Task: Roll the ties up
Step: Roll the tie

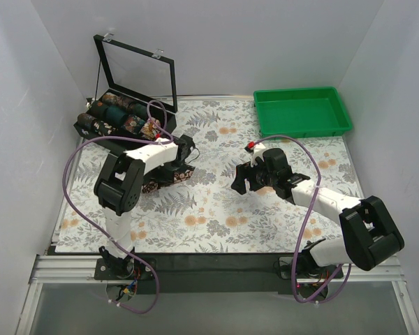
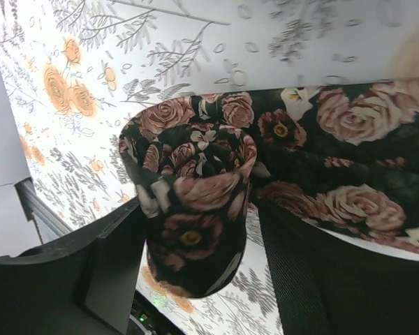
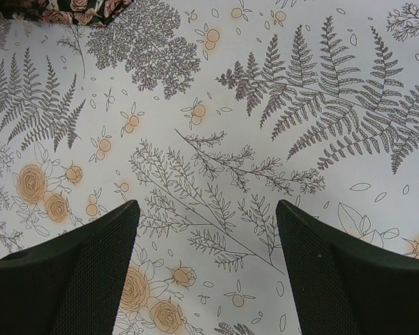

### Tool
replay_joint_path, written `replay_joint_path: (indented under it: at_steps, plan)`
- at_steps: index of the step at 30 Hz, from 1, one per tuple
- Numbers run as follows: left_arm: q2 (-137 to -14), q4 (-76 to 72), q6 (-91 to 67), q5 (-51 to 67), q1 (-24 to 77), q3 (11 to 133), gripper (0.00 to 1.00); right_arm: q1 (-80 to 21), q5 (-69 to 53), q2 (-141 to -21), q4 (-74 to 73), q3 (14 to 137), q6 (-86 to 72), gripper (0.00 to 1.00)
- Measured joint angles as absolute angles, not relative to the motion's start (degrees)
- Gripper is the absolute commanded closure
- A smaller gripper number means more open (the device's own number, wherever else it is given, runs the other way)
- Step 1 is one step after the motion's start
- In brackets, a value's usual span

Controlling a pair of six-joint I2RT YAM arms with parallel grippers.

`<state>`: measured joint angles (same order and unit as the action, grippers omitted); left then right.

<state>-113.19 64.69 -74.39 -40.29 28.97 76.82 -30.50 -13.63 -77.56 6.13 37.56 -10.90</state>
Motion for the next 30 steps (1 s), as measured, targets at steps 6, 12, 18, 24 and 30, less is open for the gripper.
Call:
replay_joint_path:
  at_steps: [6, 12, 18, 24, 30]
  plan:
    - [-113.6, 66.9, -75.6, -39.8, 31.2, 81.8, 0.39, -30.5, -13.7, -77.7, 6.1, 37.6, -10.6, 0.28]
    - [-114.1, 67.9, -75.9, -39.4, 32.1, 83.4, 0.39, -30.5, -13.9, -77.8, 6.1, 37.6, -10.5, 0.28]
    - [-114.4, 67.5, -75.8, -37.6, 33.0, 83.4, 0.39, -30.5, -14.1, -78.3, 6.1, 37.6, -10.5, 0.28]
    - [-116.9, 65.8, -74.6, -35.4, 34.6, 84.5, 0.39, -30.5, -15.0, -78.7, 6.1, 37.6, -10.5, 0.28]
    - [-117.1, 65.1, -73.7, -35.1, 35.1, 84.5, 0.39, -30.5, -16.1, -79.4, 6.1, 37.6, -10.5, 0.28]
